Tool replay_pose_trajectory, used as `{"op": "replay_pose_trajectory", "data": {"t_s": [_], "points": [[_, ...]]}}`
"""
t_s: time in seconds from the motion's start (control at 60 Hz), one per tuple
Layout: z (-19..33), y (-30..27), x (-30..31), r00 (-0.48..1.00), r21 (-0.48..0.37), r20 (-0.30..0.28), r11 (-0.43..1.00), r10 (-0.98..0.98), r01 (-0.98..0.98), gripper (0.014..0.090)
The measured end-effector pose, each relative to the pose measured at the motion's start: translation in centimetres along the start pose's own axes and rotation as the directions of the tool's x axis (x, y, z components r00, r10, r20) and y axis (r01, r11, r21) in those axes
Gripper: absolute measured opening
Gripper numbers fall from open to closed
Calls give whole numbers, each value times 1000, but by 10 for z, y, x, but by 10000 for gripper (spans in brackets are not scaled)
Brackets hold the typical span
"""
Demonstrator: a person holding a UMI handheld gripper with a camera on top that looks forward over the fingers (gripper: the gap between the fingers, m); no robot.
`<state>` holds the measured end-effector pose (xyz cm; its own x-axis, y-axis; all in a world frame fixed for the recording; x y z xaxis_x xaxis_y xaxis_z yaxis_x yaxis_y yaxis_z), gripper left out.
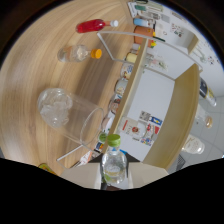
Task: Make me a cup of Vodka Sunrise.
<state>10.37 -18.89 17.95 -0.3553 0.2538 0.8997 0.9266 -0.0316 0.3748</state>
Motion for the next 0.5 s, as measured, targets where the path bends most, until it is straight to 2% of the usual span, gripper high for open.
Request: {"op": "replay_pose_trajectory", "data": {"t_s": [0.083, 0.183, 0.233, 0.317, 0.383, 0.5], "points": [[-5, -1, 13, 991, 36, -17, 991, 132, -131, 358], [-15, -3, 34, 922, 108, 4, 917, 386, -385, 357], [-19, -2, 44, 848, 137, 32, 838, 528, -528, 356], [-25, 5, 61, 643, 170, 76, 625, 762, -762, 357], [-29, 10, 66, 411, 181, 143, 384, 900, -905, 359], [-24, 22, 49, 9, 117, 208, -15, 978, -993, 358]]}}
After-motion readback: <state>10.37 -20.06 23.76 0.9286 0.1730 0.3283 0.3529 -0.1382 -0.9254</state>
